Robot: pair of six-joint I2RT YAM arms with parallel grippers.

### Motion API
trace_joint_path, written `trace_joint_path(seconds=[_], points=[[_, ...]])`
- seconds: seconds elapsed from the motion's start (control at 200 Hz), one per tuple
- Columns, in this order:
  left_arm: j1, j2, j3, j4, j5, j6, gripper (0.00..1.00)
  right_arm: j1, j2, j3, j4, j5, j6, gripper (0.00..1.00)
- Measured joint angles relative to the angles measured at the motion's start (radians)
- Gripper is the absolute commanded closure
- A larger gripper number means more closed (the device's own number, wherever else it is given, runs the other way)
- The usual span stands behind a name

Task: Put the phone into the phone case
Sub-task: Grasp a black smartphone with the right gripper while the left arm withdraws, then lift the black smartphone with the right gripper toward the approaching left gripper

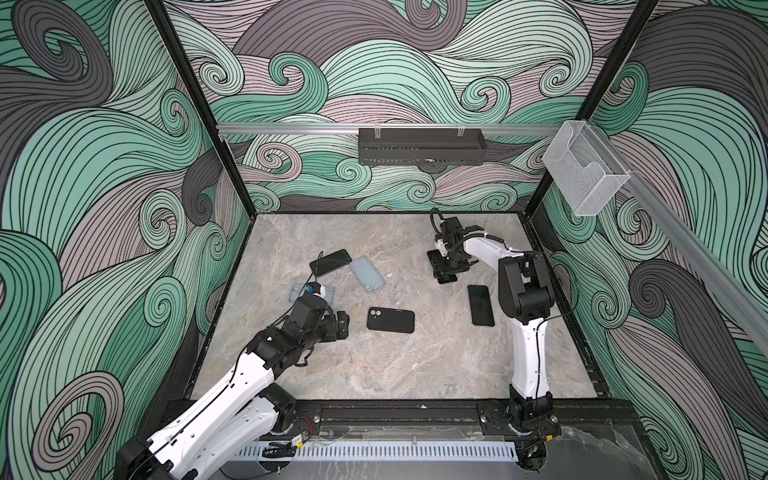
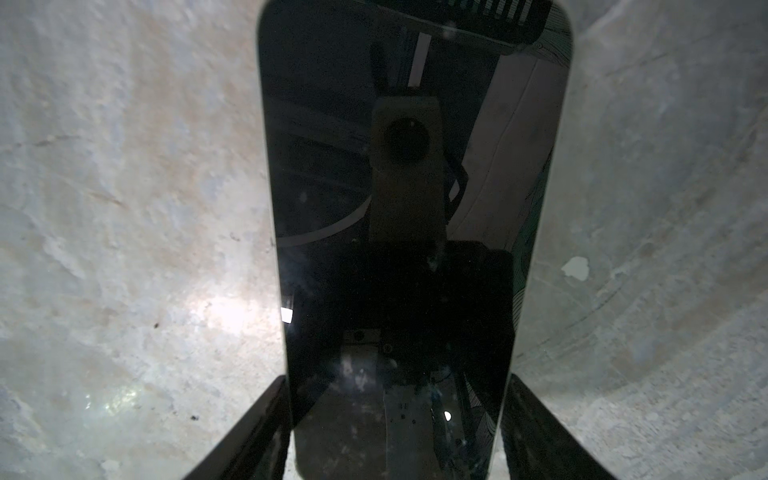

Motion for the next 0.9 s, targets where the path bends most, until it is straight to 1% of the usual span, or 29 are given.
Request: trace_joint_path(seconds=[0.105, 0.25, 0.315, 0.54, 0.685, 0.901], points=[[0.01, 0.006, 0.0, 0.0, -0.001, -0.005, 0.02, 0.001, -0.012, -0.017, 0.004, -0.015, 0.0, 0.67], [0.023, 0.035, 0.0, 0.001, 0.0, -0.011, 0.02, 0.006, -0.04, -0.046, 0.003, -0.05, 0.002, 0.69], [0.027, 0.041, 0.0, 0.004, 0.003, -0.013, 0.02, 0.011, -0.062, -0.065, 0.004, -0.066, 0.005, 0.71], [0.045, 0.058, 0.0, 0.034, 0.03, -0.014, 0.02, 0.018, -0.192, -0.141, 0.021, -0.118, 0.026, 0.79], [0.054, 0.095, 0.001, 0.06, 0.055, -0.014, 0.02, 0.028, -0.254, -0.169, 0.039, -0.153, 0.039, 0.8], [0.064, 0.153, 0.025, 0.092, 0.092, -0.016, 0.04, 0.051, -0.304, -0.234, 0.067, -0.226, 0.051, 0.82]])
